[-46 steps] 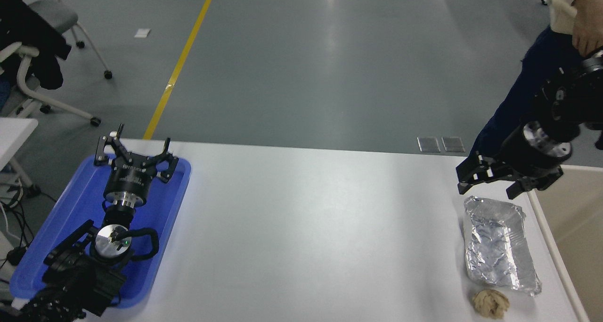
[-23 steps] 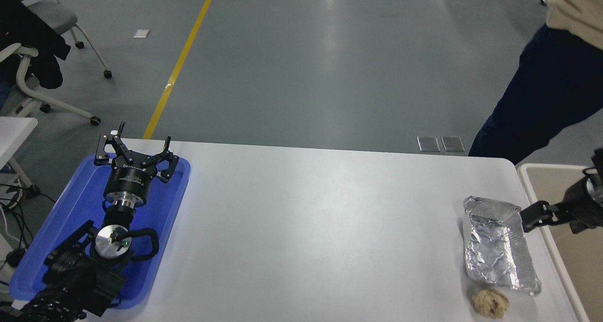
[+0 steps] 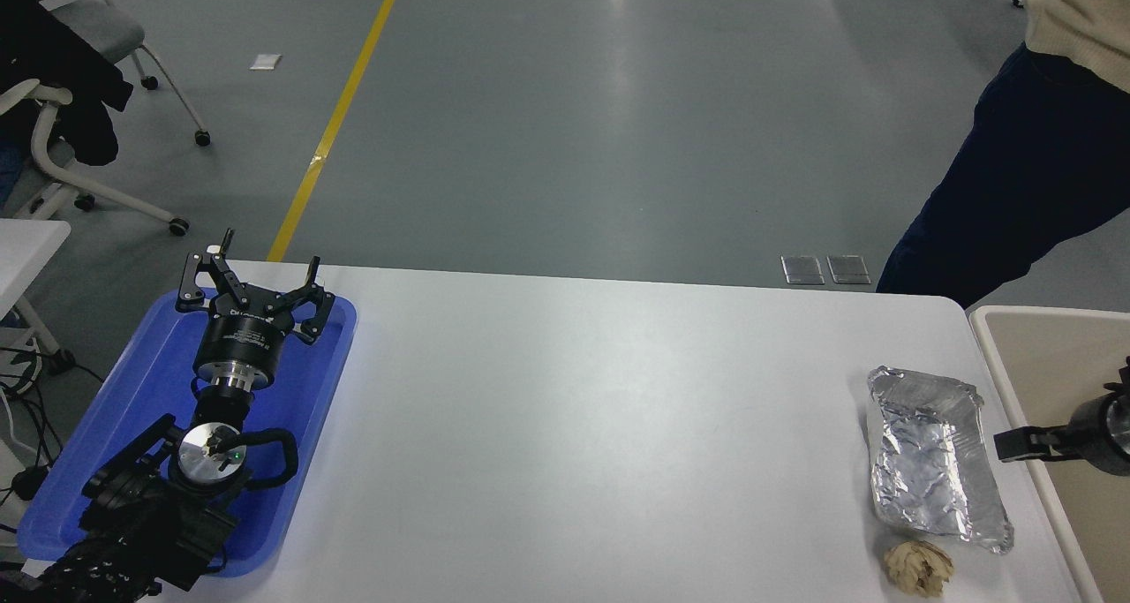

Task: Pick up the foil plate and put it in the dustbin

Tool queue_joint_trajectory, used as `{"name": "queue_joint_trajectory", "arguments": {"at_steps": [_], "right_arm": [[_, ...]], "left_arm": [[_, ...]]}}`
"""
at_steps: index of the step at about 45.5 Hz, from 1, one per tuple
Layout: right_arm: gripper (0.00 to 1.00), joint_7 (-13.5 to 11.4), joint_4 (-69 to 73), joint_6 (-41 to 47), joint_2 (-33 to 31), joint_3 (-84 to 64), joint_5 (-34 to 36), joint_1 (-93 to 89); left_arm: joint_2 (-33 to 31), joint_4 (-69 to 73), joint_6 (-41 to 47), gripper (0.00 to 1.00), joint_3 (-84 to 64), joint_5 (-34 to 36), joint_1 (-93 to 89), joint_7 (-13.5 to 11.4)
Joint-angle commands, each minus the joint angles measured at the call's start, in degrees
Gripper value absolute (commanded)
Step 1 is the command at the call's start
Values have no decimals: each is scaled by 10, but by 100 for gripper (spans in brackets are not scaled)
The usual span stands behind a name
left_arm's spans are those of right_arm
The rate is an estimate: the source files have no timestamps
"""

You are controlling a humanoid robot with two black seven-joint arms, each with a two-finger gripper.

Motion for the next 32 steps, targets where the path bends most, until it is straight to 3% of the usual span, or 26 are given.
{"name": "queue_joint_trajectory", "arguments": {"at_steps": [1,24,29,32], "right_arm": [[100,-2,-21,-14,12,25,20,-25],[97,-2,-34,-46,45,67,21,-76],[82,-2,-42,-51,48,71,21,-83],[63,-2,-45,-52,49,71,21,-90]], "left_arm": [[0,0,-1,100,0,0,0,0],[0,0,0,100,0,0,0,0],[0,0,0,100,0,0,0,0],[0,0,-1,100,0,0,0,0]]}}
